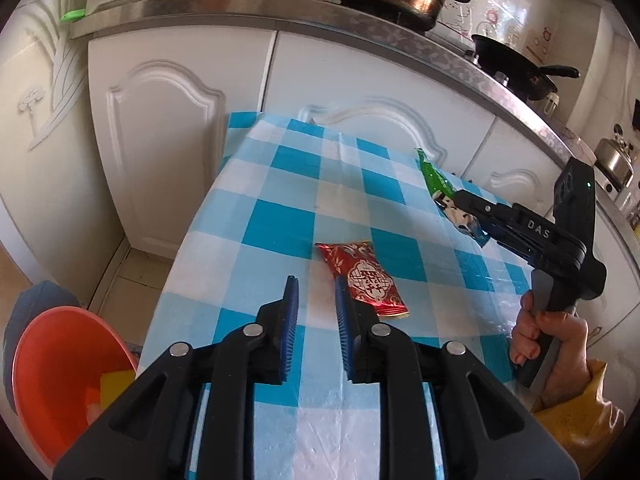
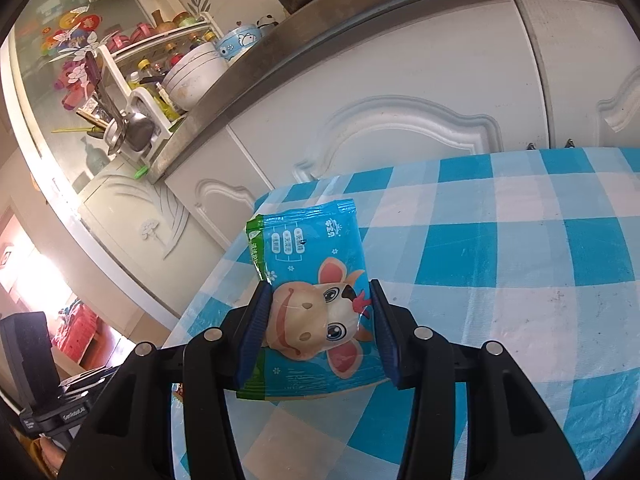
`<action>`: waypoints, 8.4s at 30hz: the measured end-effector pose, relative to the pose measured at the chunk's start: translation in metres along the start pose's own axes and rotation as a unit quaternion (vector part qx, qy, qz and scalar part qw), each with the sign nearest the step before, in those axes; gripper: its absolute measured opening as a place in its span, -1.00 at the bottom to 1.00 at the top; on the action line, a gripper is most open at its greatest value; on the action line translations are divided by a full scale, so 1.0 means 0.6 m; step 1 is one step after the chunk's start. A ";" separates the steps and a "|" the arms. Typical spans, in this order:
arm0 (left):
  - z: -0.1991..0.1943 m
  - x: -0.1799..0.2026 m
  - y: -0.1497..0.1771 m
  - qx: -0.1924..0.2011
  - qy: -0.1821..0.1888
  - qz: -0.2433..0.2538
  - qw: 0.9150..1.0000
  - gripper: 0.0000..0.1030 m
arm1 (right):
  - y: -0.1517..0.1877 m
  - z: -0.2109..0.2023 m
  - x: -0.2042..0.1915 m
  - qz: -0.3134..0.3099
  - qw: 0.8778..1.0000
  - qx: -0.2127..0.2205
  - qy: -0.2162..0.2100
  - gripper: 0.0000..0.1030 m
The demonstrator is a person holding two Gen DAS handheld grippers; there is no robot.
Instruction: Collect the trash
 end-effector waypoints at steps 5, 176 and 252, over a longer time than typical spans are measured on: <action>0.024 0.056 -0.004 0.000 0.008 0.053 0.999 0.25 | 0.018 -0.025 0.009 0.015 0.999 0.012 0.029 -0.04; -0.325 0.040 0.049 0.208 -0.158 0.048 0.964 0.92 | 0.132 -0.366 -0.331 -0.120 0.954 0.172 0.212 0.90; -0.439 0.192 0.037 0.272 -0.039 0.071 0.959 0.92 | 0.187 -0.592 -0.358 -0.104 0.857 0.325 0.386 0.91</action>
Point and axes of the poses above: each gripper's, at about its wrist camera, not at the fingertips, and z roughly the way its jaws point, x to its right, y to its underside, the point moved 4 cm from there along z, roughly the way its jaws point, and after that the axes turned 5 degrees about -x, right-handed, at the moved point
